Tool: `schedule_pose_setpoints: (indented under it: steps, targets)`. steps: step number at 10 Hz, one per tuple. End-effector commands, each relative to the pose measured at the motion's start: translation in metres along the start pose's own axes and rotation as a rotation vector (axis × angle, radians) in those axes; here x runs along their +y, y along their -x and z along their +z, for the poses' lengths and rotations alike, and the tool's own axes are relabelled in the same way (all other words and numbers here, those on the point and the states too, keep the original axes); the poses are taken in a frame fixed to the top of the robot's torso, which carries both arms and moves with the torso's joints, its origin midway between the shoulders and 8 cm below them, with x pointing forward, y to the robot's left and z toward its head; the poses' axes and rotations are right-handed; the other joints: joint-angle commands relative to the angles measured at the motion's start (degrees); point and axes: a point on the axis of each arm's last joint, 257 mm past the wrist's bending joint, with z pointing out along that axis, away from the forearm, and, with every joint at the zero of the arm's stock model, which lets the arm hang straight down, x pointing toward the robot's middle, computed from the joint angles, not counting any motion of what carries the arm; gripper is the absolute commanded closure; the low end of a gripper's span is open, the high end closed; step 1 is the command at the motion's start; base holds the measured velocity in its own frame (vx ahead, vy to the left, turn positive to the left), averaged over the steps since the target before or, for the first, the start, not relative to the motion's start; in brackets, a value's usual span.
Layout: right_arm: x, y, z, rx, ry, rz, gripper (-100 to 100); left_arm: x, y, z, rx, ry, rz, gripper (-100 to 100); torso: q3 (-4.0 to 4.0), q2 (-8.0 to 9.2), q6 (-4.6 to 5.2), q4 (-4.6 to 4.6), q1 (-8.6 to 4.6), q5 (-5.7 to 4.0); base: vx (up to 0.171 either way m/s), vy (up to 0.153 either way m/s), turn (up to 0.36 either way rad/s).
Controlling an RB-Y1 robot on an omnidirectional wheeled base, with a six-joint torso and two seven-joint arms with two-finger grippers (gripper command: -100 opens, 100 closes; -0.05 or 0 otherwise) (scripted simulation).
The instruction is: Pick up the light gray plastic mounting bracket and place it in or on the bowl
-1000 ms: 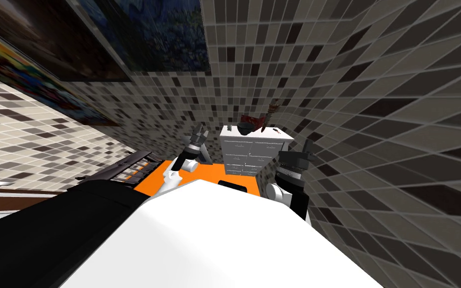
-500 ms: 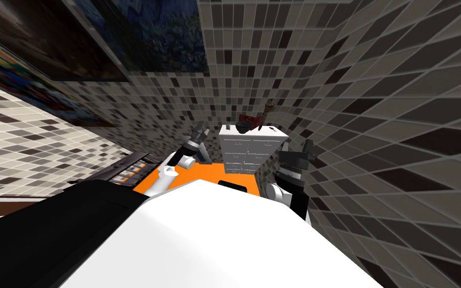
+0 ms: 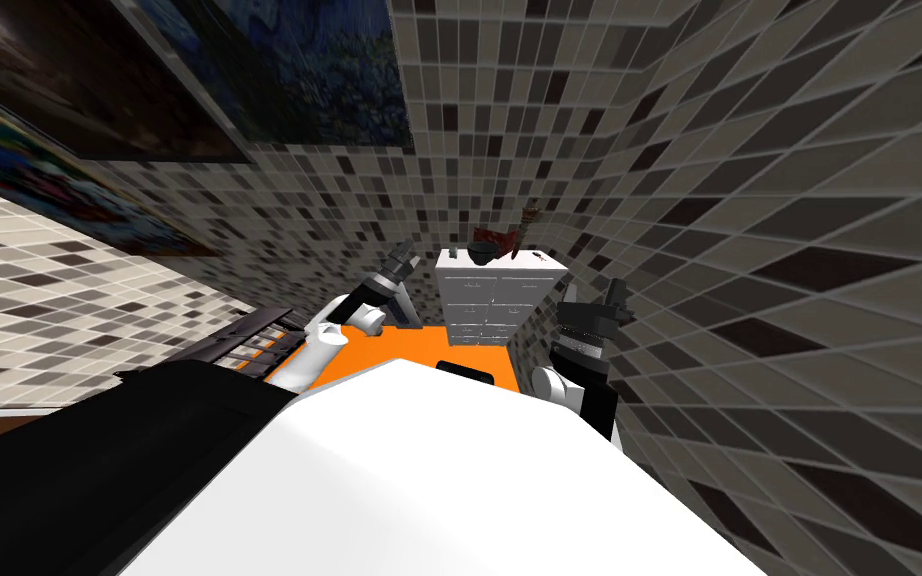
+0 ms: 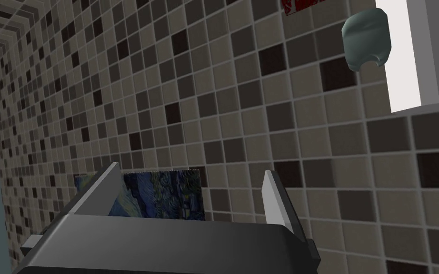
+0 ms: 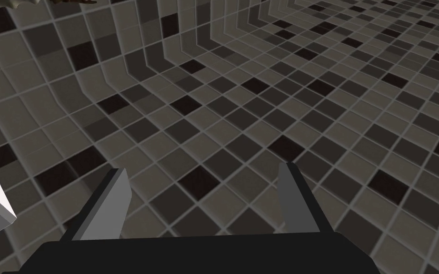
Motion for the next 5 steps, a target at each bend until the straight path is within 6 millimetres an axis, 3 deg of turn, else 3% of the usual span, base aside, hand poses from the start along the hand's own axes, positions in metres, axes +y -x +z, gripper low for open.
schedule_pose_setpoints:
  steps: [1, 5]
  targets:
    - [0.0, 0.0, 0.0, 0.0, 0.0, 0.0, 0, 0.0014, 0.0011, 0.0058, 0.026, 0.031, 0.012, -100, 0.0, 0.0, 0.0, 0.0, 0.0, 0.0, -0.047, -0.011, -0.106]
    - [0.0, 0.0, 0.0, 0.0, 0.0, 0.0, 0, 0.0052, -0.001, 0.0119, 0.088, 0.081, 0.069, -100, -0.01, -0.01, -0.01, 0.0, 0.0, 0.0, -0.032, -0.008, -0.056]
